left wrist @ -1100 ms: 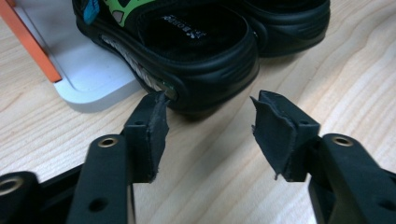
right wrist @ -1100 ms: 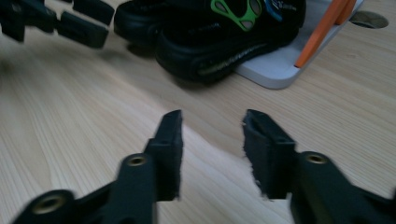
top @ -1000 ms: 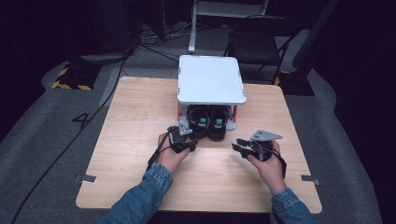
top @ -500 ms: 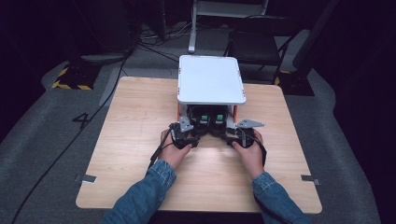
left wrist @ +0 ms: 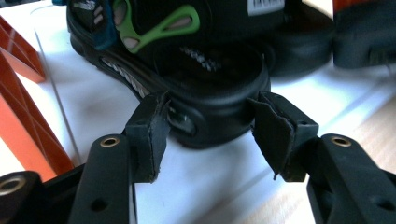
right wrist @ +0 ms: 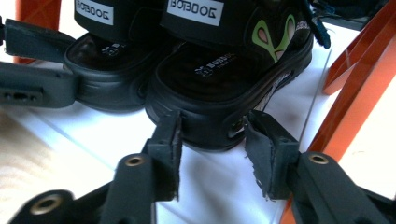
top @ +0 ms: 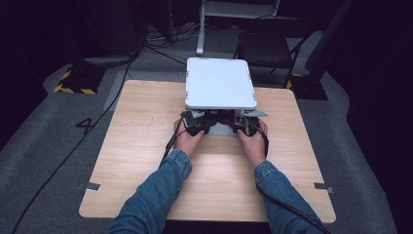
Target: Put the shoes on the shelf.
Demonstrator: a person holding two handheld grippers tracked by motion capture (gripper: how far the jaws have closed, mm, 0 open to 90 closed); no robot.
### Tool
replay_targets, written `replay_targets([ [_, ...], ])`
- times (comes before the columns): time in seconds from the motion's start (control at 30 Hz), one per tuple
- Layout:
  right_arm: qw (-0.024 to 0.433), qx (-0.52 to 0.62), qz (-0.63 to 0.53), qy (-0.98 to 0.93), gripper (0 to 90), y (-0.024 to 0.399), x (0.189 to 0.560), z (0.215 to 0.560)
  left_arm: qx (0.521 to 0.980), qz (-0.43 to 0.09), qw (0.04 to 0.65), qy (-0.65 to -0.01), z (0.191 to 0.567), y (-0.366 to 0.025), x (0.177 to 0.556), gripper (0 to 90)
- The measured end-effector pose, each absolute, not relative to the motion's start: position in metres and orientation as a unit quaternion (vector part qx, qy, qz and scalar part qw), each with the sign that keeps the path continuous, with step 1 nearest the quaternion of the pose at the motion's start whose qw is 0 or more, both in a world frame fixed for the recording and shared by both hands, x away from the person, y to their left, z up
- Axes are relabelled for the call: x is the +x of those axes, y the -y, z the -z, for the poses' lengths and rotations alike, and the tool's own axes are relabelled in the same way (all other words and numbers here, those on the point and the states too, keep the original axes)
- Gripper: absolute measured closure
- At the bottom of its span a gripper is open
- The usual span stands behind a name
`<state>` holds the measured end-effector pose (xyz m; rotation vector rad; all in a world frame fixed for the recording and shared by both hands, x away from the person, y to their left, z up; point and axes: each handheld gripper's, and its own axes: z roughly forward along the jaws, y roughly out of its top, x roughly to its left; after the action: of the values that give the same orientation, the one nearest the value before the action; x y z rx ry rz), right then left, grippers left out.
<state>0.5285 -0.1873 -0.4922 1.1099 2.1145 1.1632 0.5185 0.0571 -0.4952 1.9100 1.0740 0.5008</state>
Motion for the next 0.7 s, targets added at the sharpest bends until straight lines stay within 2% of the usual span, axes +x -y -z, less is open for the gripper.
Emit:
replay_targets([
  [0.07, 0.244, 0.401, -0.427, -0.773, 53.3, 0.187, 0.526, 0.491, 0.762, -0.212, 0.435, -0.430, 0.493, -0.056, 0.515, 46.1],
  [0.17, 0.235, 0.391, -0.437, -0.775, 48.7, 0.188, 0.516, 0.484, 0.760, -0.209, 0.442, -0.428, 0.489, -0.056, 0.502, 42.6],
  [0.23, 0.211, 0.398, -0.438, -0.778, 45.9, 0.192, 0.506, 0.478, 0.762, -0.199, 0.449, -0.422, 0.487, -0.059, 0.490, 39.6],
  [0.33, 0.216, 0.390, -0.447, -0.775, 44.6, 0.200, 0.490, 0.468, 0.765, -0.191, 0.455, -0.414, 0.480, -0.068, 0.468, 36.5],
  [0.53, 0.196, 0.402, -0.482, -0.753, 37.9, 0.228, 0.454, 0.443, 0.767, -0.207, 0.467, -0.388, 0.446, -0.084, 0.424, 31.3],
  [0.7, 0.201, 0.407, -0.491, -0.743, 34.9, 0.248, 0.433, 0.429, 0.774, -0.197, 0.466, -0.381, 0.423, -0.104, 0.398, 27.2],
])
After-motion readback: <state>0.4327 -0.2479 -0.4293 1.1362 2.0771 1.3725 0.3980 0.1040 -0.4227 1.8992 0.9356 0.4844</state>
